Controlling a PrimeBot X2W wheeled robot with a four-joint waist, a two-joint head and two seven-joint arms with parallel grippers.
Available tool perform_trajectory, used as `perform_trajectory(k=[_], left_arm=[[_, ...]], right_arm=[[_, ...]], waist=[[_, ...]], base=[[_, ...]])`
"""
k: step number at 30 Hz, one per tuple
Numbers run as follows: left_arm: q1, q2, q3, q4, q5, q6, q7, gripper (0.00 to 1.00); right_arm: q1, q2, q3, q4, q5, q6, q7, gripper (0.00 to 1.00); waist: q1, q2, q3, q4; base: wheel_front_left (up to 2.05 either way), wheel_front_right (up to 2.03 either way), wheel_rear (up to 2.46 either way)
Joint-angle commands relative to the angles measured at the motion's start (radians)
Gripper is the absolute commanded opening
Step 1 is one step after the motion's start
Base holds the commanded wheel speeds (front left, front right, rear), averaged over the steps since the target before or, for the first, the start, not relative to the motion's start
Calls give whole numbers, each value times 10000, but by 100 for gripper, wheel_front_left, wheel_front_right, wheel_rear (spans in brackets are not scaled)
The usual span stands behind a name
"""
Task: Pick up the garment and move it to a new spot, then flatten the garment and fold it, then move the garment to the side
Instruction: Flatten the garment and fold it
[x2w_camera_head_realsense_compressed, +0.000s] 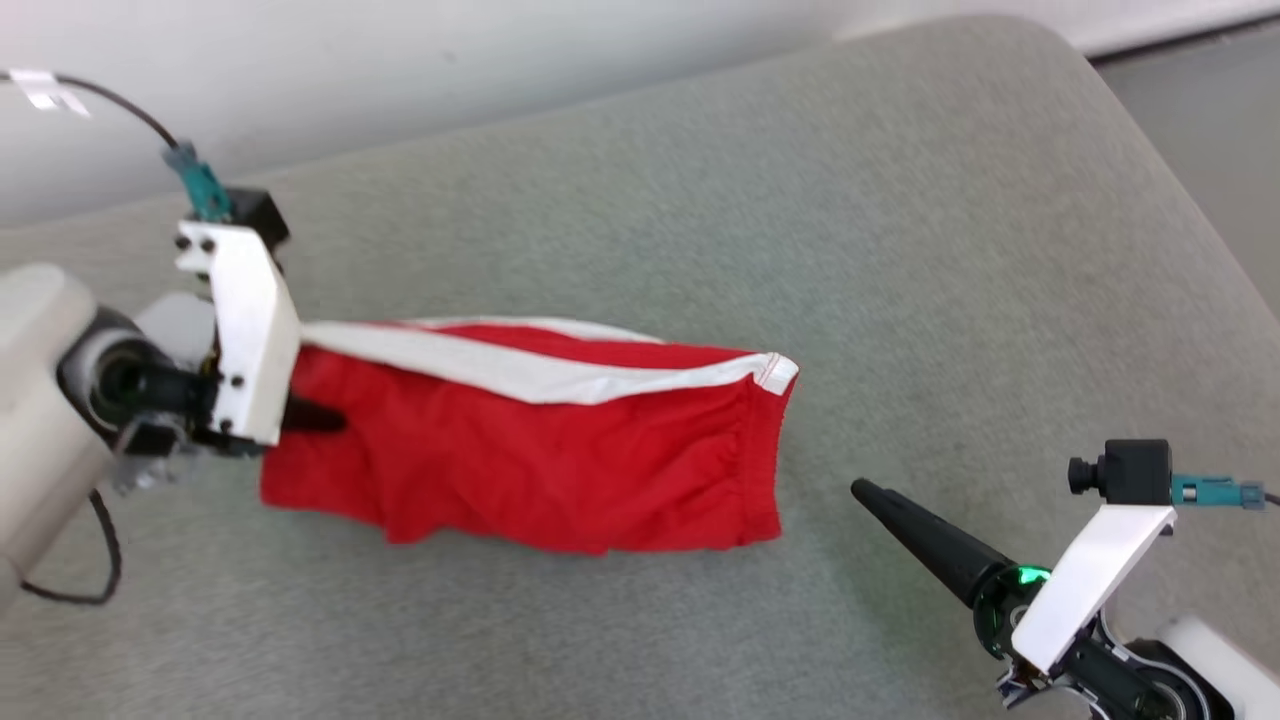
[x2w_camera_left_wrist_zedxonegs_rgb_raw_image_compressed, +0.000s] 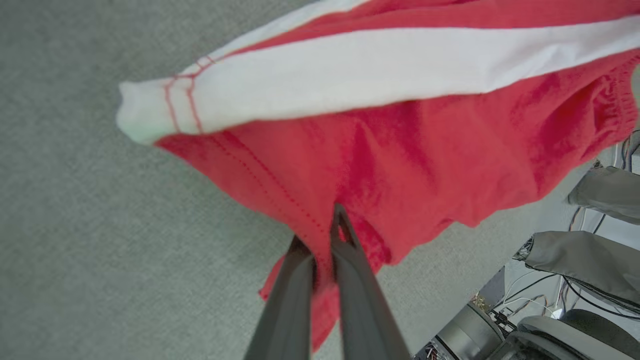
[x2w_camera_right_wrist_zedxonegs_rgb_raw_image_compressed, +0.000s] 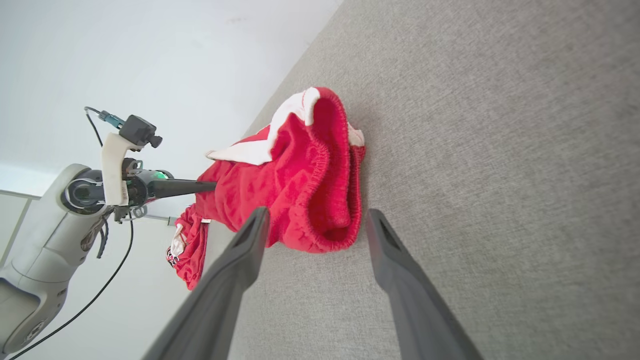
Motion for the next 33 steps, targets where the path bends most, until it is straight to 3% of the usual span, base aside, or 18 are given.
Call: perform_trajectory(k=[1,15,20,21,22,23,24,33], left_arm=[[358,49,7,-161,-220,23,49,0],[2187,791,384,-2355,-1734,594,-300,0],[2871,1081,233,-2663,-1624,884,-657,0],[3023,1073,205,-2628,-1617,906,-788,39],[3171,1063,187,-2589,-1624,933,-899,62],[3278,1055,190,-2517,-1640,948,-1026,74],[3364,1041,182,-2454,-1611,941,-1131,100],[3231,1078,316,-2183,-877,636,-2226,100]], right_arm=[[247,-50,-20,107,-6,-19,26,100],[990,-464,-332,296,254,-19,296,100],[1080,-469,-342,301,200,-19,416,100],[1064,-450,-342,315,171,-19,415,100],[1044,-443,-340,322,138,-19,458,100],[1020,-434,-339,338,109,-19,478,100],[1000,-431,-349,347,84,-19,505,100],[844,-678,-435,367,-676,-19,98,100]], waist=[[0,-1,-635,592],[0,-1,-1804,1619],[0,-1,-1810,1717],[0,-1,-1802,1721],[0,-1,-1798,1724],[0,-1,-1789,1724],[0,-1,-1781,1727],[0,-1,-1981,1865]], base=[[0,0,0],[0,0,0],[0,0,0],[0,0,0],[0,0,0],[0,0,0],[0,0,0],[0,0,0]])
